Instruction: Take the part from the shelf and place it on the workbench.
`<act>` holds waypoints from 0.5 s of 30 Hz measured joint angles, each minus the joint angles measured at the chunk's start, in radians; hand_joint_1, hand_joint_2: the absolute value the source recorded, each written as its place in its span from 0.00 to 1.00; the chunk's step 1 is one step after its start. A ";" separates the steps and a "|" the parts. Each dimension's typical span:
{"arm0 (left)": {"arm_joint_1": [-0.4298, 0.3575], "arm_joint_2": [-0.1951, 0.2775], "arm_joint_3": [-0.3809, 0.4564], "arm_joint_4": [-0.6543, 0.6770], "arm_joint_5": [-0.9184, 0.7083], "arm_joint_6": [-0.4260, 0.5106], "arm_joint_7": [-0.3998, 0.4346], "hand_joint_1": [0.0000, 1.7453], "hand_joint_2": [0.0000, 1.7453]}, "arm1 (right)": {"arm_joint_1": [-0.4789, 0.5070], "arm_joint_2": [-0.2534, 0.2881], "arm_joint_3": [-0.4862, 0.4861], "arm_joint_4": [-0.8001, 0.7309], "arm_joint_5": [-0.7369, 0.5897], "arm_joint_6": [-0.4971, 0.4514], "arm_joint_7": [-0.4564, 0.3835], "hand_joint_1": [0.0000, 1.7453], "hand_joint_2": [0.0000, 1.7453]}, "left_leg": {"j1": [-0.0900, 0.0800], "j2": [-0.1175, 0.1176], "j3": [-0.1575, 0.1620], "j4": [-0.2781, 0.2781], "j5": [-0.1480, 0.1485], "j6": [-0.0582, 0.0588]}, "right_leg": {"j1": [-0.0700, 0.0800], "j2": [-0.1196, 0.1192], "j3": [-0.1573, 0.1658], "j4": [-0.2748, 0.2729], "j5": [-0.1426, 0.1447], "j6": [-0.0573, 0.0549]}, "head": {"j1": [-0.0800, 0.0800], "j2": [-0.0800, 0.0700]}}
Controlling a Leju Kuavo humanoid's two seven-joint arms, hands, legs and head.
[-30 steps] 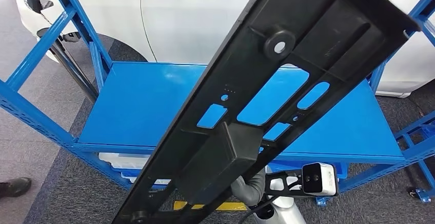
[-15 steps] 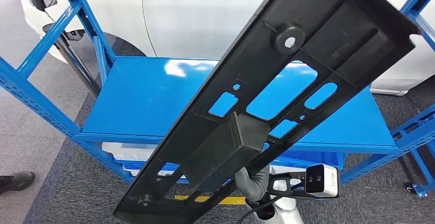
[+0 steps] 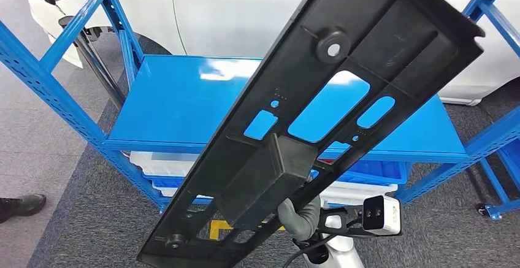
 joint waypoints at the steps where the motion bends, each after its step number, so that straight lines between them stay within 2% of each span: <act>1: 0.000 -0.002 0.000 0.000 0.000 0.002 0.003 0.00 1.00 | 0.001 -0.002 0.001 0.001 0.000 0.001 0.000 0.98 1.00 | 0.002 0.001 -0.001 -0.001 0.006 -0.006 | 0.000 0.000 -0.003 -0.003 0.009 -0.003 | 0.000 0.000; 2: 0.001 -0.003 0.000 0.000 0.001 0.003 0.006 0.00 1.00 | 0.001 -0.005 0.002 0.004 0.000 0.001 0.000 0.98 1.00 | 0.002 0.001 -0.004 0.001 0.005 -0.011 | -0.002 -0.002 -0.006 -0.009 0.018 -0.008 | 0.000 0.000; 3: 0.001 -0.003 0.000 0.000 0.002 0.003 0.008 0.00 1.00 | 0.000 -0.006 0.003 0.007 0.000 0.002 0.000 0.98 1.00 | 0.002 0.000 -0.011 0.013 -0.011 -0.017 | -0.005 -0.004 -0.011 -0.015 0.028 -0.013 | 0.000 0.000; 4: 0.001 -0.004 0.000 0.000 0.003 0.003 0.011 0.00 1.00 | 0.000 -0.008 0.006 0.010 0.001 0.002 0.000 0.98 1.00 | 0.003 -0.001 -0.022 0.042 -0.043 -0.023 | -0.009 -0.006 -0.019 -0.021 0.040 -0.019 | 0.000 0.000; 5: 0.001 -0.004 0.000 0.000 0.004 0.003 0.012 0.00 1.00 | -0.001 -0.008 0.010 0.013 0.000 0.002 0.000 0.98 1.00 | 0.007 -0.001 -0.038 0.091 -0.090 -0.030 | -0.010 -0.008 -0.029 -0.023 0.051 -0.022 | 0.000 0.000; 6: 0.001 -0.005 0.000 0.000 0.005 0.003 0.013 0.00 1.00 | -0.001 -0.008 0.015 0.016 -0.001 0.003 0.000 0.98 1.00 | 0.010 -0.002 -0.056 0.155 -0.140 -0.036 | -0.010 -0.008 -0.042 -0.022 0.060 -0.024 | 0.000 0.000; 7: 0.001 -0.005 0.000 0.000 0.007 0.003 0.013 0.00 1.00 | -0.002 -0.008 0.019 0.020 -0.002 0.003 0.000 0.98 1.00 | 0.014 -0.001 -0.071 0.218 -0.176 -0.042 | -0.010 -0.008 -0.057 -0.019 0.069 -0.024 | 0.000 0.000; 8: 0.001 -0.006 0.000 0.000 0.009 0.003 0.013 0.00 1.00 | -0.003 -0.009 0.023 0.023 -0.004 0.003 0.000 0.98 1.00 | 0.018 -0.001 -0.077 0.264 -0.190 -0.048 | -0.011 -0.009 -0.071 -0.015 0.078 -0.022 | 0.000 0.000; 9: 0.001 -0.005 0.001 0.000 0.011 0.003 0.013 0.00 1.00 | -0.004 -0.009 0.026 0.027 -0.006 0.003 0.000 0.98 1.00 | 0.021 -0.001 -0.067 0.278 -0.181 -0.053 | -0.013 -0.009 -0.087 -0.010 0.086 -0.019 | 0.000 0.000; 10: 0.000 -0.005 0.001 0.000 0.012 0.003 0.013 0.00 1.00 | -0.006 -0.010 0.028 0.031 -0.008 0.003 0.000 0.98 1.00 | 0.025 -0.001 -0.040 0.257 -0.155 -0.057 | -0.016 -0.009 -0.103 -0.003 0.094 -0.015 | 0.000 0.000; 11: 0.000 -0.005 0.001 0.000 0.013 0.003 0.013 0.00 1.00 | -0.009 -0.010 0.030 0.034 -0.010 0.003 0.000 0.98 1.00 | 0.028 -0.001 0.004 0.205 -0.127 -0.061 | -0.019 -0.009 -0.119 0.006 0.100 -0.010 | 0.000 0.000; 12: -0.001 -0.006 0.001 0.000 0.014 0.004 0.014 0.00 1.00 | -0.013 -0.010 0.032 0.037 -0.011 0.003 0.000 0.98 1.00 | 0.030 -0.001 0.056 0.133 -0.116 -0.064 | -0.020 -0.009 -0.135 0.016 0.106 -0.005 | 0.000 0.000; 13: -0.002 -0.006 0.001 0.000 0.015 0.005 0.015 0.00 1.00 | -0.016 -0.011 0.034 0.039 -0.013 0.002 0.000 0.98 1.00 | 0.030 -0.003 0.096 0.072 -0.114 -0.060 | -0.020 -0.008 -0.146 0.025 0.112 0.002 | 0.000 0.000; 14: -0.003 -0.006 0.001 0.000 0.015 0.007 0.016 0.00 1.00 | -0.020 -0.011 0.036 0.042 -0.015 0.002 0.000 0.98 1.00 | 0.029 -0.005 0.120 0.028 -0.120 -0.055 | -0.019 -0.008 -0.154 0.031 0.117 0.008 | 0.000 0.000; 15: -0.003 -0.007 0.001 0.000 0.015 0.010 0.019 0.00 1.00 | -0.024 -0.011 0.038 0.044 -0.016 0.000 0.000 0.98 1.00 | 0.026 -0.007 0.127 0.009 -0.128 -0.047 | -0.018 -0.008 -0.158 0.034 0.124 0.015 | 0.000 0.000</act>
